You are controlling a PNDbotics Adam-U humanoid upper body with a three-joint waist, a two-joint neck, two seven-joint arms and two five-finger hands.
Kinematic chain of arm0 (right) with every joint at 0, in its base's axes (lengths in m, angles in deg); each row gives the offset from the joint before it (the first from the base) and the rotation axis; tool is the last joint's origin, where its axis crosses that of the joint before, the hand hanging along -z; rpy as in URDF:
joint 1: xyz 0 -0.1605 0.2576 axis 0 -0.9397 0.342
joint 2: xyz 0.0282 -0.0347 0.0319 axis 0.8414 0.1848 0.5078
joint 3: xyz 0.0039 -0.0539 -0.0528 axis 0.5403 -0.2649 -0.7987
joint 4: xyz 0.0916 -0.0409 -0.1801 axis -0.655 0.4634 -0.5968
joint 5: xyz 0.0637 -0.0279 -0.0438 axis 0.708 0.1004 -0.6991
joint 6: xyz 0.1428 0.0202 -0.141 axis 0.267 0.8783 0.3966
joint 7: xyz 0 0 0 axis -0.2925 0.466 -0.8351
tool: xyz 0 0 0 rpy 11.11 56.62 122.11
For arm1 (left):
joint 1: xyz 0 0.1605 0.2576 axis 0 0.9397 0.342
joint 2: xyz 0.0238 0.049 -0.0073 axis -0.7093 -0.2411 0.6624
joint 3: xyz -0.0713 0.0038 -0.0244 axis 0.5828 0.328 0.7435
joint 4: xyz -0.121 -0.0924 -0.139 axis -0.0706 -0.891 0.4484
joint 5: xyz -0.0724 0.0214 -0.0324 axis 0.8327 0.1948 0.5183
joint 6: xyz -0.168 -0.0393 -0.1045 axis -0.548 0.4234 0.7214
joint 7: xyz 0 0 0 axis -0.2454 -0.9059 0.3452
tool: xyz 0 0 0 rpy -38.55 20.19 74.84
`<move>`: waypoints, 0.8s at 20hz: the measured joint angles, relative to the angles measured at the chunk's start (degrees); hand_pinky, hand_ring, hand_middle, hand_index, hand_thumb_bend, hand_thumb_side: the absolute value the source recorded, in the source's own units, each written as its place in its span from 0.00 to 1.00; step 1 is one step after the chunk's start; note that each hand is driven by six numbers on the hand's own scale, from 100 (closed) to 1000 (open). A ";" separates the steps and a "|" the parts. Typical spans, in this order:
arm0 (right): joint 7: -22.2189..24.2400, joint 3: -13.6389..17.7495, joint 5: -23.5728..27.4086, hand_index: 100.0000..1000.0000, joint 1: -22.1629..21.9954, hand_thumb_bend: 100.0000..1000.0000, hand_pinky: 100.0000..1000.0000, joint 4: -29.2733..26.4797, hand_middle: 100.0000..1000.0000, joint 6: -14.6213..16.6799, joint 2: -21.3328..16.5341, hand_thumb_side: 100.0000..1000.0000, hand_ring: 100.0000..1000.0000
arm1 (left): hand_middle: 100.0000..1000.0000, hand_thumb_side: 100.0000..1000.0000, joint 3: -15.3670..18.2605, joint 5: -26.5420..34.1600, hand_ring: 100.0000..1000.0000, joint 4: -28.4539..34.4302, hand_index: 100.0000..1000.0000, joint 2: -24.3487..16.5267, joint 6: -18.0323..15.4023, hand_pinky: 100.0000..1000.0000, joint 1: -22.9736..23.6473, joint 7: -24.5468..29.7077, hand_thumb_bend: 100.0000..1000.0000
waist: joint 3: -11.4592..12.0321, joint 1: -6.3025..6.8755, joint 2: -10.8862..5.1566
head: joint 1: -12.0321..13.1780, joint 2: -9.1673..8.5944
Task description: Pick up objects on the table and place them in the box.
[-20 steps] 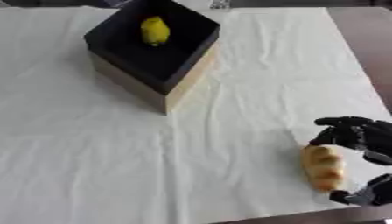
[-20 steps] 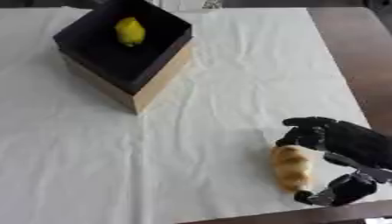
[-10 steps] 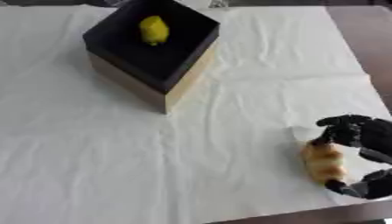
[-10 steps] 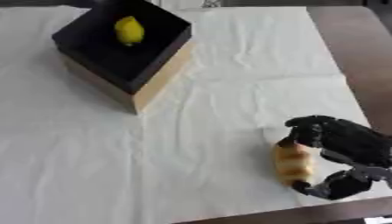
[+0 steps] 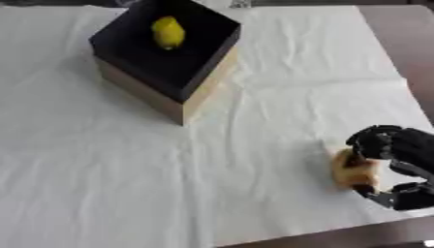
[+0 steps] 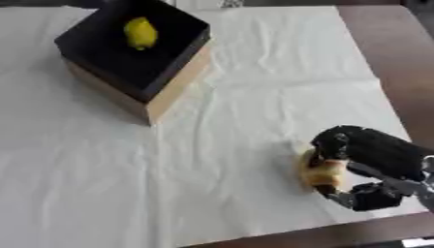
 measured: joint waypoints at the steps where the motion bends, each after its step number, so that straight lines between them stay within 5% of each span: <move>1: -0.47 -0.01 0.27 0.55 0.21 0.00 0.78 0.00 0.33 0.46 -0.14 0.08 0.76 | 0.68 0.57 0.00 0.02 0.74 0.00 0.92 0.00 -0.01 0.79 -0.04 0.03 0.04 | 0.03 0.00 0.00 | 0.00 0.00; 10: -7.27 2.82 2.94 0.54 5.38 0.00 0.76 0.00 0.31 4.41 -3.31 0.03 0.73 | 0.68 0.57 -0.01 0.06 0.74 0.00 0.92 0.00 -0.01 0.79 -0.25 0.28 0.04 | 0.21 -0.21 -0.13 | 0.00 -0.29; 16: -8.04 2.03 11.42 0.54 17.33 0.00 0.77 0.00 0.31 4.66 -9.30 0.00 0.72 | 0.68 0.56 -0.44 0.32 0.75 0.00 0.92 0.00 -0.11 0.79 -1.25 0.41 0.05 | 2.00 -0.63 -0.24 | -0.87 -0.99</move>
